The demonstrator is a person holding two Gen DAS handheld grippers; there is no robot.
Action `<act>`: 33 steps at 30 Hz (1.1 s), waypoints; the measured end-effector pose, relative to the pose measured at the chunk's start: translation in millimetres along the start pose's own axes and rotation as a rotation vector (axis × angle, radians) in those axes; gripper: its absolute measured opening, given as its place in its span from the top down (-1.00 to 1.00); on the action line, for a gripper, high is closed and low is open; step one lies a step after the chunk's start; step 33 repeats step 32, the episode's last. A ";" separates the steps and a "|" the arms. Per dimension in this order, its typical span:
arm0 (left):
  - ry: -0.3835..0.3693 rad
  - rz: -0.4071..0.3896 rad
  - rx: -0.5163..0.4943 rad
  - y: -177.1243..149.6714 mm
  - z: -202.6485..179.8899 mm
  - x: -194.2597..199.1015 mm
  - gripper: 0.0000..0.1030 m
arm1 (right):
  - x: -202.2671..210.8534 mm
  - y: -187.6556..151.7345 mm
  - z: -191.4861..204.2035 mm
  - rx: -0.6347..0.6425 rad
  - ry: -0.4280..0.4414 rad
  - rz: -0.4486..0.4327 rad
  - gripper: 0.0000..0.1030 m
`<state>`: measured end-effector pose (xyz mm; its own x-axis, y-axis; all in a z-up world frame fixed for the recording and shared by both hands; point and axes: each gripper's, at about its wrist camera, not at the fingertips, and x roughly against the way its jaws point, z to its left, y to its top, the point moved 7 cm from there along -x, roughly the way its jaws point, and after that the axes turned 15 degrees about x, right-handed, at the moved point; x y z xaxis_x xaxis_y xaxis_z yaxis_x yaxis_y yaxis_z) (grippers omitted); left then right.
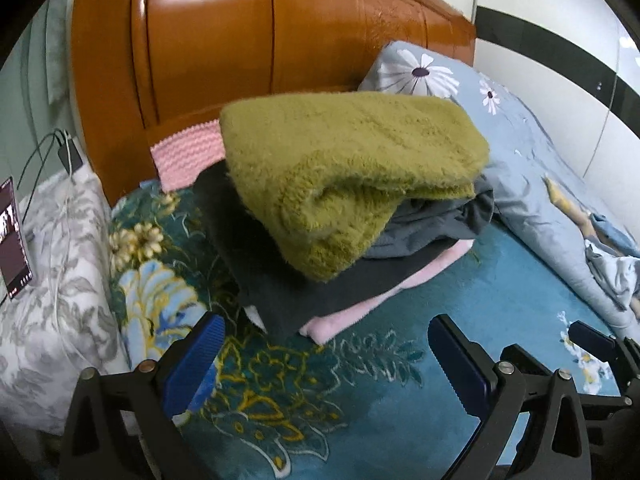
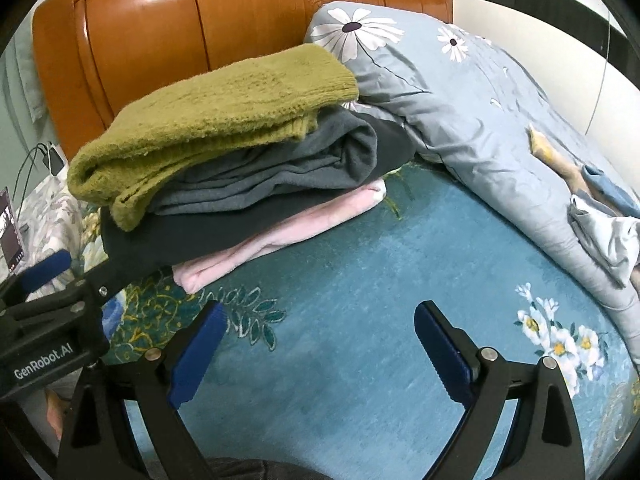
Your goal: Fold clothes
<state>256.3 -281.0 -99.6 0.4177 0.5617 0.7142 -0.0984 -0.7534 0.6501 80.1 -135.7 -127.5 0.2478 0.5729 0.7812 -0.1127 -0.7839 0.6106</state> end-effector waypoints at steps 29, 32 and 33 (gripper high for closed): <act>-0.015 0.048 0.024 -15.1 0.5 -12.0 -1.00 | -8.2 -12.8 -2.0 0.002 -0.057 0.047 -0.85; -0.016 0.048 0.020 -15.1 -0.6 -12.1 -1.00 | -8.9 -12.8 -1.4 0.006 -0.057 0.051 -0.85; -0.016 0.048 0.020 -15.1 -0.6 -12.1 -1.00 | -8.9 -12.8 -1.4 0.006 -0.057 0.051 -0.85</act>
